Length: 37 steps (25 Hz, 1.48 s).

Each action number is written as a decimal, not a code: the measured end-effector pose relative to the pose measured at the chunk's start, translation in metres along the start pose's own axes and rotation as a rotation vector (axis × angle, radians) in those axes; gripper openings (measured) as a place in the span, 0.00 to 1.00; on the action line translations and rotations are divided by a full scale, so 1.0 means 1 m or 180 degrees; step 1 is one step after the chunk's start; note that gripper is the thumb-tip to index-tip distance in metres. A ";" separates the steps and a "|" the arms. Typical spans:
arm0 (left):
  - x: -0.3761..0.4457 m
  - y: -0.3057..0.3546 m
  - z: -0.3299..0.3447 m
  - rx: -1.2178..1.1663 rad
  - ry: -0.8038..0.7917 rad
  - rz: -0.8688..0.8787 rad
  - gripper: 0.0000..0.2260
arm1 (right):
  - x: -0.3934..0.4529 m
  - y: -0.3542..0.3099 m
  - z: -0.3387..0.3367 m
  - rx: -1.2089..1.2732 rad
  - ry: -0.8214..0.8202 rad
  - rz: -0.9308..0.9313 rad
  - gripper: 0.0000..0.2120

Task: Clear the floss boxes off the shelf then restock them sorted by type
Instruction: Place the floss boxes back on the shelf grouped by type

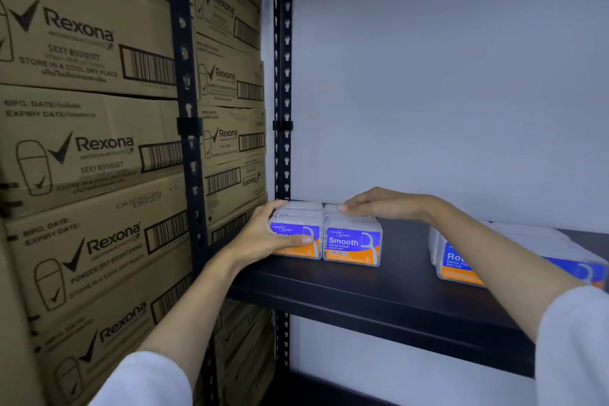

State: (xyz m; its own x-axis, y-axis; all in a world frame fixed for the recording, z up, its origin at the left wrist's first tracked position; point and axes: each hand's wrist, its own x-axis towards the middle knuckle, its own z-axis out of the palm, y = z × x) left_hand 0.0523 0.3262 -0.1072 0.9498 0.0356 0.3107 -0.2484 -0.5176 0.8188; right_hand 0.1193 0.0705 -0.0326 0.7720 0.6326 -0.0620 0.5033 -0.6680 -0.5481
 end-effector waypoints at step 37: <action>0.036 0.038 0.002 0.1540 -0.0925 0.0121 0.45 | -0.021 0.007 0.017 -0.0570 0.0507 0.0245 0.44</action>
State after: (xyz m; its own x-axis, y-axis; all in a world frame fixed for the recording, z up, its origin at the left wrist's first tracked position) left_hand 0.0780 0.3060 -0.0661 0.9722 -0.1921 0.1339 -0.2331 -0.8493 0.4737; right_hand 0.1003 0.0595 -0.0491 0.8550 0.5168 0.0420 0.4904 -0.7797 -0.3893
